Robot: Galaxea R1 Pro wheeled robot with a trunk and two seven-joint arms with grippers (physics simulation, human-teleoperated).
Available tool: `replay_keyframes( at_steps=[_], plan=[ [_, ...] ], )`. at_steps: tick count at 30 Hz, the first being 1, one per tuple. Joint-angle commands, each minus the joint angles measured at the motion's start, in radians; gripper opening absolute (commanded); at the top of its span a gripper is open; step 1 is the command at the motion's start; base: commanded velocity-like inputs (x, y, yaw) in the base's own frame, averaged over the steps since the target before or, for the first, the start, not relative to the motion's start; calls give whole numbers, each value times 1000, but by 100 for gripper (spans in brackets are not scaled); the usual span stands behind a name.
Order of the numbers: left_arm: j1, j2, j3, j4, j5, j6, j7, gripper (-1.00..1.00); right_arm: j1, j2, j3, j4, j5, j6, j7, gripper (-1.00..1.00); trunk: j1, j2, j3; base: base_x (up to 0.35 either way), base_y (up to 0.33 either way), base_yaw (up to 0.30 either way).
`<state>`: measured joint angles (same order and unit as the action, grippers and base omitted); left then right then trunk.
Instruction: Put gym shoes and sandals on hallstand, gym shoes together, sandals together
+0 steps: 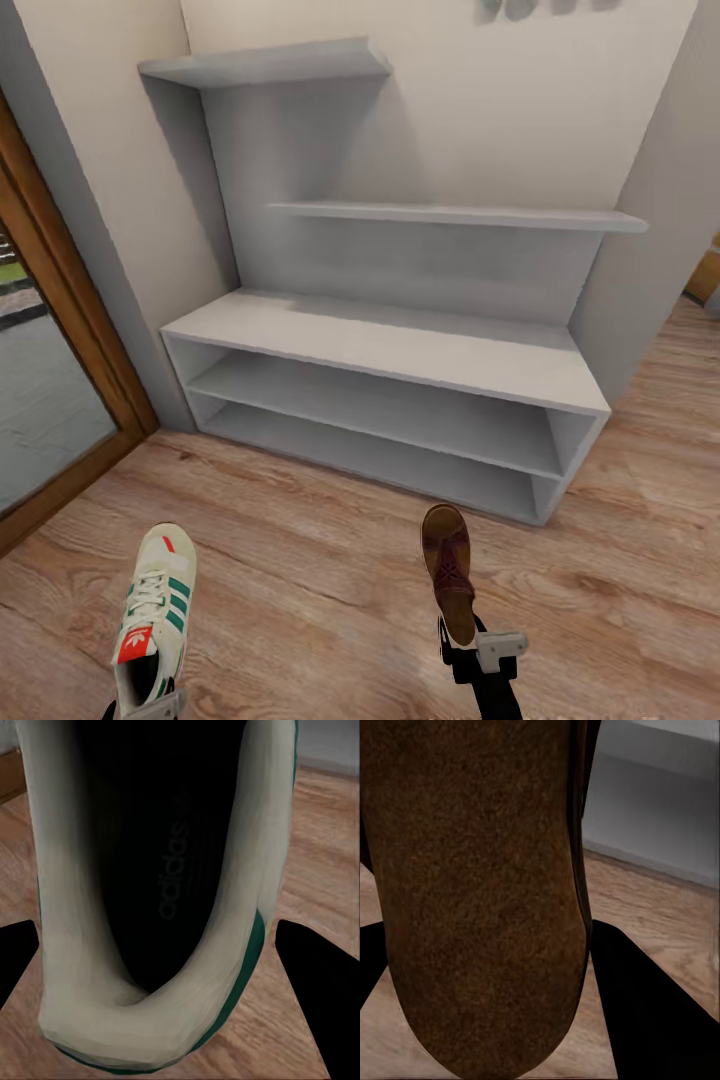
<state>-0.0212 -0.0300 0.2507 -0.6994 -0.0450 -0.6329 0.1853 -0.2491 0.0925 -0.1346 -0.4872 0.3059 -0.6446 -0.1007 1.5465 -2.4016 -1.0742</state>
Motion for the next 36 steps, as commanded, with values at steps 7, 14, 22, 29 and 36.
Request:
replay_keyframes(
  at_steps=[7, 14, 22, 29, 36],
  plan=[
    [0, 0, 2, -2, -5, -2, 3, -100, -1, 1, -5, 1, 9, -3, -4, -100, 0, 0, -1, 0, 0, -300],
    [0, 1, 2, -4, -5, -2, 3, -100, -1, 1, -5, 1, 9, -3, -4, -100, 0, 0, -1, -178, 130, -300],
    [0, 1, 2, -6, -5, -2, 3, -100, -1, 1, -5, 1, 9, -3, -4, -100, 0, 0, -1, -231, 179, -300],
    [0, 1, 2, -6, -5, -2, 5, -100, -1, 1, -5, 1, 9, -3, -4, -100, 0, 0, -1, -30, 25, -300],
    [1, 1, 4, -6, -4, -2, 5, -100, -1, 1, -5, 1, 9, -3, -4, -100, 0, 0, -1, -1, 1, -300]
  ],
)
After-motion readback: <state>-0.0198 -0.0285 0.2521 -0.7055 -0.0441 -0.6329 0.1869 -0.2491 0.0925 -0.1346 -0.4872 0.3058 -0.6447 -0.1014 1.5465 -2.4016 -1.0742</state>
